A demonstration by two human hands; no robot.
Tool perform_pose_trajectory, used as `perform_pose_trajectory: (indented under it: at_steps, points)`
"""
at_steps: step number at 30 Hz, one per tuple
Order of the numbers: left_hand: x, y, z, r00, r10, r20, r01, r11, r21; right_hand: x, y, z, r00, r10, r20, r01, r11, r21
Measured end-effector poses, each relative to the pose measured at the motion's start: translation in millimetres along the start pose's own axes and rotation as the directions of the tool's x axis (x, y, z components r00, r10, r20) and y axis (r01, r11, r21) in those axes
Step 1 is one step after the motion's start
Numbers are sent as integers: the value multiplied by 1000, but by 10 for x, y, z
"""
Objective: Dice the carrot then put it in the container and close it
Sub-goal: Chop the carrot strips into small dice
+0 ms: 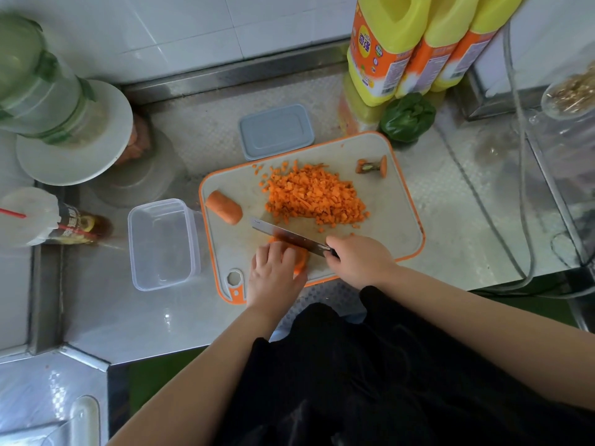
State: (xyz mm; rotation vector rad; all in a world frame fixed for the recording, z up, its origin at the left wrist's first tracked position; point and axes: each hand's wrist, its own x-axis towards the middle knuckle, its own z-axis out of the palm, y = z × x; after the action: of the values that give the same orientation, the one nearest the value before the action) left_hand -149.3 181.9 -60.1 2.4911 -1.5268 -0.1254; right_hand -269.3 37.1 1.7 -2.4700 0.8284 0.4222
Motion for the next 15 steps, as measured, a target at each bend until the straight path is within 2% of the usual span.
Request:
perform_pose_trajectory:
  at_steps: [5,10,15]
  points:
    - [-94,-247,17,960,255,-116,-249,966,62,23,-14,-33,999,28,47,-25,998,-65]
    - [-100,-323,22,963,248,-108,-255,965,-58,5,-58,19,998,-53,37,57,992,-112]
    - [-58,-396,3,947,305,-104,-315,944,-94,27,-74,-30,997,-41,70,45,997,-70]
